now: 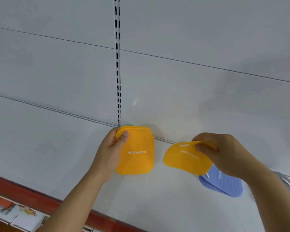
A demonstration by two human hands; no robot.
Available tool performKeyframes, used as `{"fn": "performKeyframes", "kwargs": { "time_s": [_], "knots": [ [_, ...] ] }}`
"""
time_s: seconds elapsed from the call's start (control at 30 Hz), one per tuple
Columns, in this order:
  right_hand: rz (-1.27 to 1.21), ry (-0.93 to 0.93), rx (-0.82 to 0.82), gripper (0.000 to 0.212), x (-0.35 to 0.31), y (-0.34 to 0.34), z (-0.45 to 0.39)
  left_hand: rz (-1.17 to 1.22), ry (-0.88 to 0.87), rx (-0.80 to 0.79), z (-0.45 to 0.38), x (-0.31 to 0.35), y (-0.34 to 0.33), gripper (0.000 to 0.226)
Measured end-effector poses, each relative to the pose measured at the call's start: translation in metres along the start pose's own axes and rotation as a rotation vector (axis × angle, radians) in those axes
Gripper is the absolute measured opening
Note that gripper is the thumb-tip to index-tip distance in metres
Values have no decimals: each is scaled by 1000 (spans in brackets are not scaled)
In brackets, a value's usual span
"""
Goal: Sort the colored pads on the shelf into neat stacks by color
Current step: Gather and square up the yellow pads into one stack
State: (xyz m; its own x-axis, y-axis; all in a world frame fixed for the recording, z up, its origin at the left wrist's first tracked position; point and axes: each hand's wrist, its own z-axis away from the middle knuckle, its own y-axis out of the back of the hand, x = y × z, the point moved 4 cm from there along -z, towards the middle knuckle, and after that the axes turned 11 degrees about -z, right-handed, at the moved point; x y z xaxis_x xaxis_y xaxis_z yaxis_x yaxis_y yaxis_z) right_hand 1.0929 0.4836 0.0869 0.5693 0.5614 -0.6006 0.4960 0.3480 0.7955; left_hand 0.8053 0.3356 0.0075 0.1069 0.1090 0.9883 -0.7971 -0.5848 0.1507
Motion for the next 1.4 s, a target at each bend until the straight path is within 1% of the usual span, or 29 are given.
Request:
{"fn": "performKeyframes", "kwargs": {
  "time_s": [0.1,0.13,0.2,0.27,0.33,0.4,0.47,0.53,0.6,0.67,0.73,0.8,0.87,1.0,1.03,1.07,1.13,1.23,1.27,1.3,1.37,1.4],
  "knots": [
    [-10,24,-94,11,-15,-4,8,4,-14,-87,0,8,-22,23],
    [-12,32,-106,13,-20,-12,9,-13,-20,-122,1,10,-31,20],
    [38,118,-63,23,-29,-31,10,-43,-27,-209,5,13,-50,20],
    [78,244,20,25,-31,-50,12,-37,-21,-287,9,14,-64,26],
    [10,250,75,25,-21,-58,14,20,4,-334,11,13,-69,27],
    [-47,279,110,19,-10,-60,17,85,30,-388,14,14,-71,32],
    [-67,351,115,14,-9,-59,23,79,15,-412,15,15,-70,35],
    [-57,402,139,14,-14,-57,26,59,-7,-410,15,18,-70,34],
    [-32,370,177,23,-18,-57,25,56,-19,-413,15,19,-72,30],
    [-69,287,196,31,-19,-62,20,24,-45,-408,16,20,-74,28],
    [-199,225,224,25,-16,-70,16,4,-72,-396,21,22,-76,29],
    [-308,188,301,15,-11,-76,16,-10,-97,-385,26,22,-78,28],
    [-341,149,402,16,-9,-80,20,-28,-133,-355,30,22,-78,32],
    [-340,184,528,17,-17,-85,29,-114,-247,-408,33,17,-76,53],
    [-342,202,546,19,-20,-85,30,-145,-265,-412,33,17,-76,50],
    [-351,209,557,23,-21,-85,31,-172,-279,-397,31,15,-75,42],
    [-396,159,557,38,-22,-87,35,-188,-309,-355,29,12,-73,30],
    [-579,43,502,53,-14,-94,44,-156,-284,-374,32,1,-68,26],
    [-642,-1,457,52,-7,-98,45,-135,-267,-385,33,-4,-66,25],
    [-694,-53,398,46,0,-102,45,-107,-249,-393,33,-7,-64,24],
    [-725,-151,299,28,12,-109,41,-57,-212,-389,32,-12,-62,26],
    [-712,-160,290,20,13,-111,39,-37,-197,-389,32,-12,-63,28]
  ]
}}
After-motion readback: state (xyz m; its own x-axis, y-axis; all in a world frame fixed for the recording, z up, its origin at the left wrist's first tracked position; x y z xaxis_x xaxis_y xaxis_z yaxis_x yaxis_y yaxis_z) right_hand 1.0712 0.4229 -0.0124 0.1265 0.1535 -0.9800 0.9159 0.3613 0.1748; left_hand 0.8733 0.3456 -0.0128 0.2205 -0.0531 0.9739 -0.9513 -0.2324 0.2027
